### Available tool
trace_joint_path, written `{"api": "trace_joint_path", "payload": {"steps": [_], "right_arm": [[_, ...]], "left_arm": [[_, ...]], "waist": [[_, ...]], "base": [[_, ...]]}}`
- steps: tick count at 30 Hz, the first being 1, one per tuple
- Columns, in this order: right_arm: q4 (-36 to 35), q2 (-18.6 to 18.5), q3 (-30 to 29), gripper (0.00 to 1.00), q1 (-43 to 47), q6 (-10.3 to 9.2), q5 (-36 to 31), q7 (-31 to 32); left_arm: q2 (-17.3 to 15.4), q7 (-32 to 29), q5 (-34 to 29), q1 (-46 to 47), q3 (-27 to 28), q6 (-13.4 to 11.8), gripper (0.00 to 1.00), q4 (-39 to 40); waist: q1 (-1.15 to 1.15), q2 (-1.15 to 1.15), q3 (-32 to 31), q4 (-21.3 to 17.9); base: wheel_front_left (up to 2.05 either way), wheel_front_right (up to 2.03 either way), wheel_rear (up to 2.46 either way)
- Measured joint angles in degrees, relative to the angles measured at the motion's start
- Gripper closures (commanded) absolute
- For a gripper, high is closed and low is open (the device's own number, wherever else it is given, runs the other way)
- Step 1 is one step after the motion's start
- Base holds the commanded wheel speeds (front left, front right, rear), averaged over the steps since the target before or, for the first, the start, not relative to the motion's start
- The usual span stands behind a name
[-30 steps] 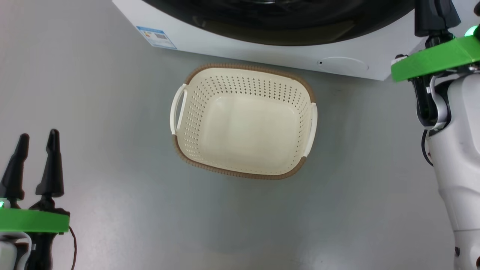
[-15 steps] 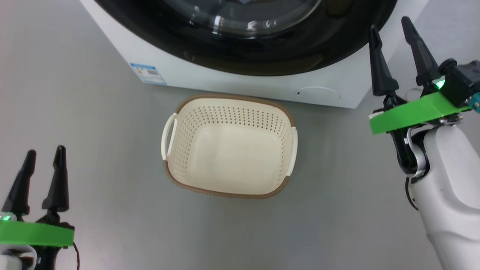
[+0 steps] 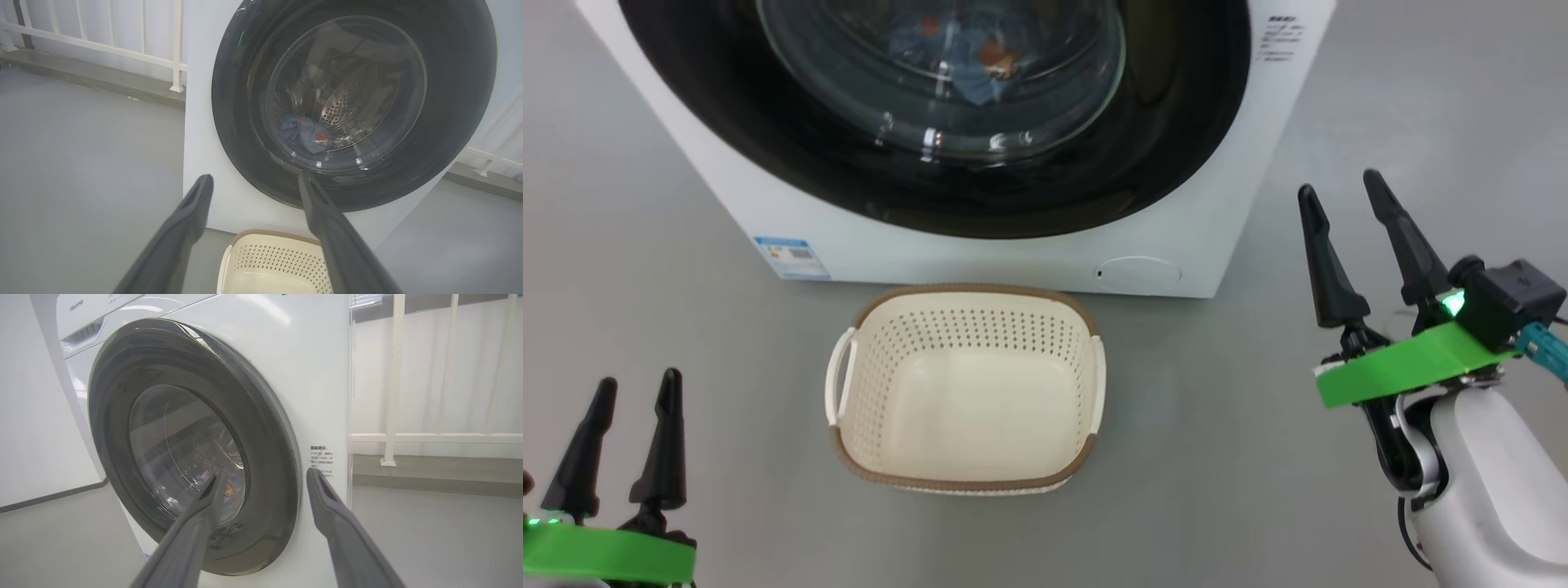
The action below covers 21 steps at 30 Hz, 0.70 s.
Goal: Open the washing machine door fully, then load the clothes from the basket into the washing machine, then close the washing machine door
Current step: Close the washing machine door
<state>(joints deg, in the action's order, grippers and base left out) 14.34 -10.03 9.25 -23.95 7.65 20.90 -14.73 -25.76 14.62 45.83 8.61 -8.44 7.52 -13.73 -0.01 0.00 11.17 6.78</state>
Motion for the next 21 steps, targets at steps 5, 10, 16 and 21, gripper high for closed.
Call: {"api": "trace_joint_path", "payload": {"steps": [5, 10, 16, 21], "right_arm": [[-0.8, -0.6, -0.1, 0.00, 4.0, 0.00, 0.8, 0.0], [-0.7, -0.9, -0.3, 0.00, 7.2, 0.00, 1.4, 0.0], [-0.8, -1.0, -1.9, 0.00, 10.1, 0.00, 2.5, 0.0], [-0.9, -0.8, -2.5, 0.00, 12.2, 0.00, 2.8, 0.0]], "left_arm": [[0.6, 0.0, -1.4, -1.6, 0.0, 0.0, 0.00, 0.2], [1.9, 0.0, -2.1, -3.2, 0.1, 0.0, 0.00, 0.3], [2.4, 0.0, -2.7, -3.4, 0.1, 0.0, 0.00, 0.4], [3.1, 0.0, -1.7, -4.2, -0.4, 0.0, 0.00, 0.5]], "waist": [[0.01, 0.00, -3.3, -2.5], [0.01, 0.00, -5.7, -4.4], [0.00, 0.00, -7.9, -6.3], [0.01, 0.00, -9.1, -7.4]], "base": [[0.00, 0.00, 0.00], [0.00, 0.00, 0.00], [0.00, 0.00, 0.00], [0.00, 0.00, 0.00]]}}
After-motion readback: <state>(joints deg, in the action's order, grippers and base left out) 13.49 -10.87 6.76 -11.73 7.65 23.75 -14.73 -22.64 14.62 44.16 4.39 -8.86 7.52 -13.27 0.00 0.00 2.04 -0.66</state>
